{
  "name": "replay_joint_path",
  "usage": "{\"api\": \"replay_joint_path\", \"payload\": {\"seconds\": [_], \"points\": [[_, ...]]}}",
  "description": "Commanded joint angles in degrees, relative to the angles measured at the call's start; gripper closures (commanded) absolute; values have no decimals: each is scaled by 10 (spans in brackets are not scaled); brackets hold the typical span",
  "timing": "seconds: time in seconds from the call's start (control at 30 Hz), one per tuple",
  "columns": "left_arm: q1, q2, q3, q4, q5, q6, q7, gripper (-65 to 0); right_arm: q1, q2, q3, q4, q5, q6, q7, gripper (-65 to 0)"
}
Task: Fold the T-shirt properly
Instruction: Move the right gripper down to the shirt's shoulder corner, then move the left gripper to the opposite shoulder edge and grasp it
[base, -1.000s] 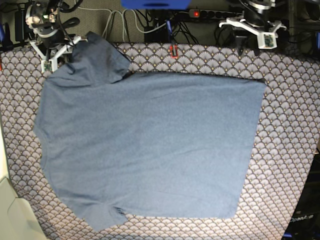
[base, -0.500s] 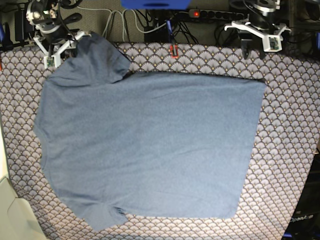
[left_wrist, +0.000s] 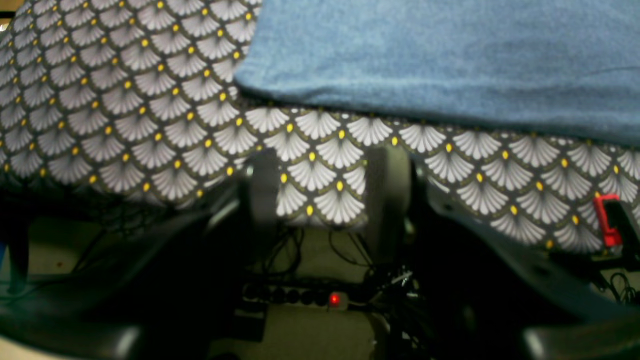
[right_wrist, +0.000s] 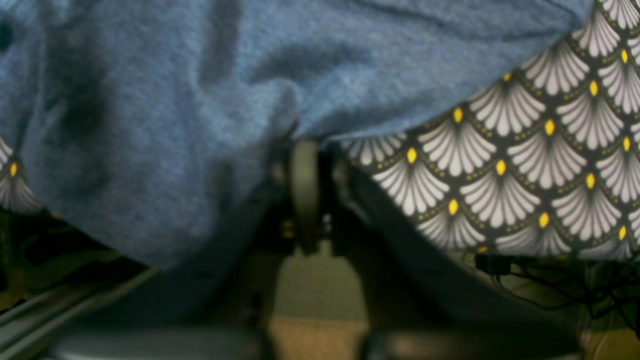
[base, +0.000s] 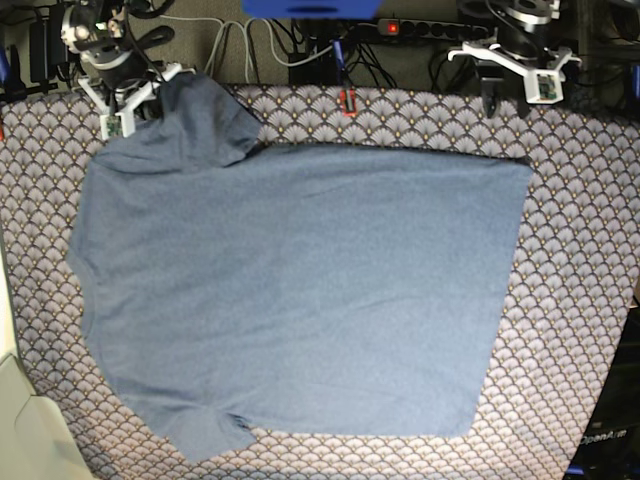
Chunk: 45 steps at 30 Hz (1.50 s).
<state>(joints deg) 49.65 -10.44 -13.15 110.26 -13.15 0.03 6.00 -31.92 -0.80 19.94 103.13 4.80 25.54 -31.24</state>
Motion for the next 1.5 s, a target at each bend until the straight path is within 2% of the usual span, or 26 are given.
{"api": "replay_joint_path", "payload": {"seconds": [0.0,0.2,0.3,0.53,0.7,0.97,1.3,1.47], "points": [[6,-2,-3,8,1,2,-15,-281,-1,2,1,6,-1,4,3,0],[-6,-2,-26,11,1,2,-15,-281,0,4,3,13,0,4,3,0],[-6,-2,-37,11,1,2,-17,-281,0,18,2,21,1,4,3,0],[-6,-1,-35,11,0,2,-17,-281,0,19,5,57,1,4,3,0],[-19,12,-36,6,1,2,-15,-282,-2,18,4,64,1,4,3,0],[-44,14,-36,5,1,2,-15,-380,-5,17,5,65,2,4,5,0],[-101,14,-37,-36,1,3,-15,-381,-5,17,4,64,2,4,5,0],[-153,21,-56,-95,1,3,-15,-381,-5,19,4,62,2,4,5,0]]}}
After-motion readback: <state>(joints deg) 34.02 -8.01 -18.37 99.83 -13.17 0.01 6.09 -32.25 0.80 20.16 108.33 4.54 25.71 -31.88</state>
